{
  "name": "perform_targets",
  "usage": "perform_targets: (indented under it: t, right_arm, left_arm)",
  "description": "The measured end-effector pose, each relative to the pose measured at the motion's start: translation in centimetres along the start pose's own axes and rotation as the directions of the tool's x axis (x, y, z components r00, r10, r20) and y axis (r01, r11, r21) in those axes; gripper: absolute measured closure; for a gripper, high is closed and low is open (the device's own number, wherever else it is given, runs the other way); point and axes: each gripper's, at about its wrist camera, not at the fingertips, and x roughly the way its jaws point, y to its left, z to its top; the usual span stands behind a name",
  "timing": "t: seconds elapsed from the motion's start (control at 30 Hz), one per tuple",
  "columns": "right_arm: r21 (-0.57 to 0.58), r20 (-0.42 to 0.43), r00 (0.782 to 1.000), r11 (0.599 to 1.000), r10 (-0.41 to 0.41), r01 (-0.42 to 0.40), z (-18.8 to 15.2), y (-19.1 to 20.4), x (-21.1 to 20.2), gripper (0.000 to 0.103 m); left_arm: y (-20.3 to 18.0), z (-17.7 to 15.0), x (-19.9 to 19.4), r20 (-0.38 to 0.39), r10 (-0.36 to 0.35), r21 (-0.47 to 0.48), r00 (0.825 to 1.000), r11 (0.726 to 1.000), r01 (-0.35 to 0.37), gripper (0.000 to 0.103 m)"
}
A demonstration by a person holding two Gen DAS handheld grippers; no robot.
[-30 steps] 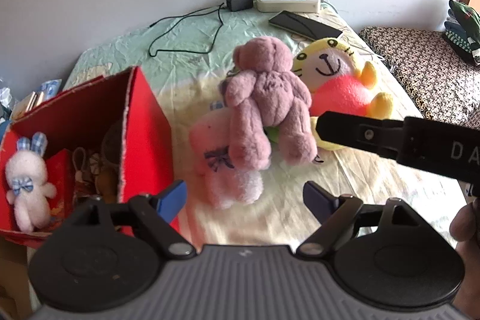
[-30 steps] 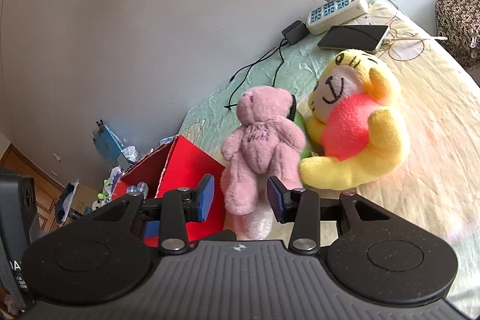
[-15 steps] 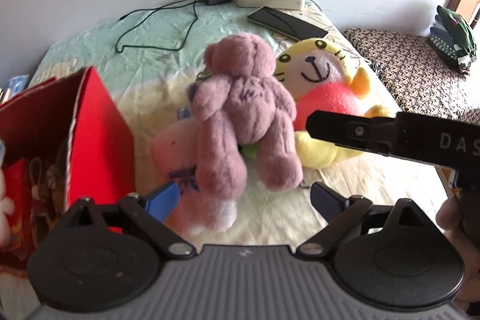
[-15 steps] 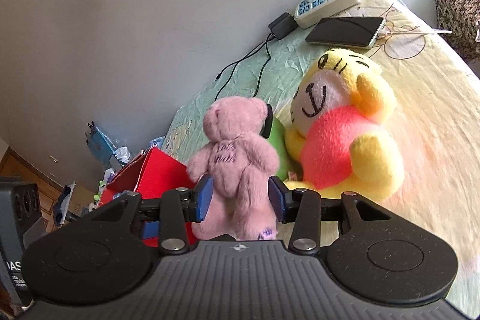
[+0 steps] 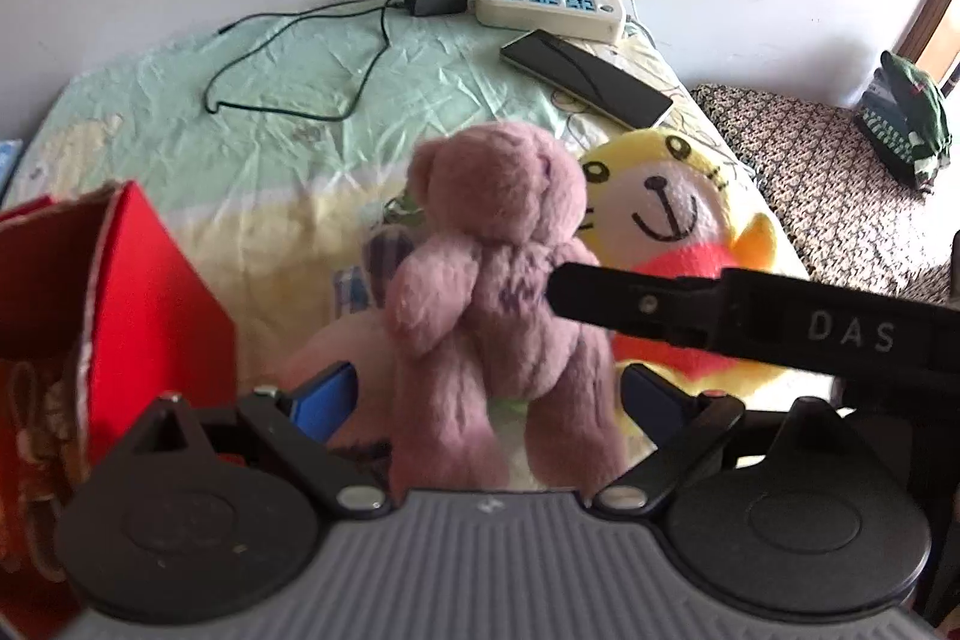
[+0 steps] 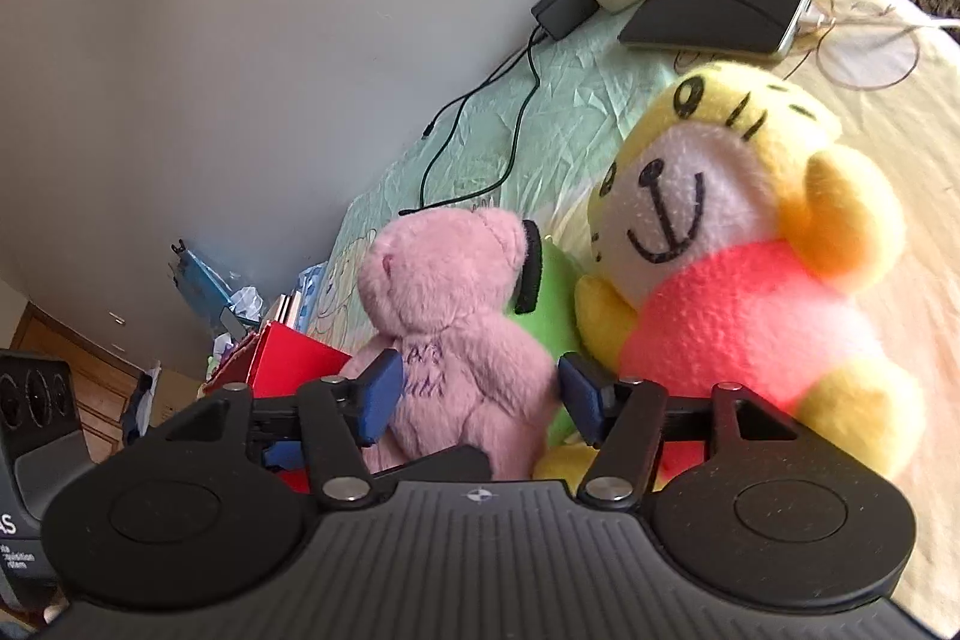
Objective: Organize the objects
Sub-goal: 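Close the right gripper on the pink teddy bear's body, then lift the pink teddy bear with the right gripper into the red box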
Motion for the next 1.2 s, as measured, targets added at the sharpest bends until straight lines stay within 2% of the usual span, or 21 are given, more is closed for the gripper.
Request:
perform_targets:
  t: [0.13,0.37,0.43,0.5,0.6,0.9,1.2]
  right_arm:
    - [-0.037,0.008,1.000,0.999,0.007,-0.007,-0.1,0.4,0.2,0.047]
    - [-0.015,0.020,1.000,1.000,0.022,-0.022,-0.4,0.2,-0.6,0.056]
    - [-0.025,0.035,0.999,0.999,0.035,-0.034,-0.7,0.5,-1.3,0.061]
    - [-0.028,0.040,0.998,0.999,0.041,-0.040,-1.0,0.8,-1.8,0.070]
    - [-0.020,0.048,0.997,0.998,0.052,-0.051,-1.5,1.1,-2.5,0.078]
    - [-0.053,0.109,0.991,0.996,0.082,-0.076,-2.6,3.6,-5.4,0.079]
    - [-0.133,0.146,0.976,0.981,0.158,-0.139,-3.5,8.9,-6.6,0.079]
  left_arm:
    - [-0.3,0.6,0.9,0.003,-0.005,0.015,1.000,1.000,0.005,0.015]
    - [-0.7,0.4,0.9,0.014,-0.017,0.024,1.000,1.000,0.016,0.019]
    - [-0.7,0.3,0.7,0.016,-0.027,0.022,1.000,0.999,0.027,0.024]
    - [-0.7,0.1,0.2,0.020,-0.036,0.019,0.999,0.999,0.035,0.024]
    - [-0.6,-0.3,-0.4,0.027,-0.038,0.011,0.999,0.999,0.038,0.024]
    - [-1.1,-1.9,-3.7,0.075,-0.060,0.021,0.995,0.998,0.059,0.024]
    - [-0.5,-2.9,-9.2,0.195,-0.063,0.031,0.979,0.998,0.058,0.024]
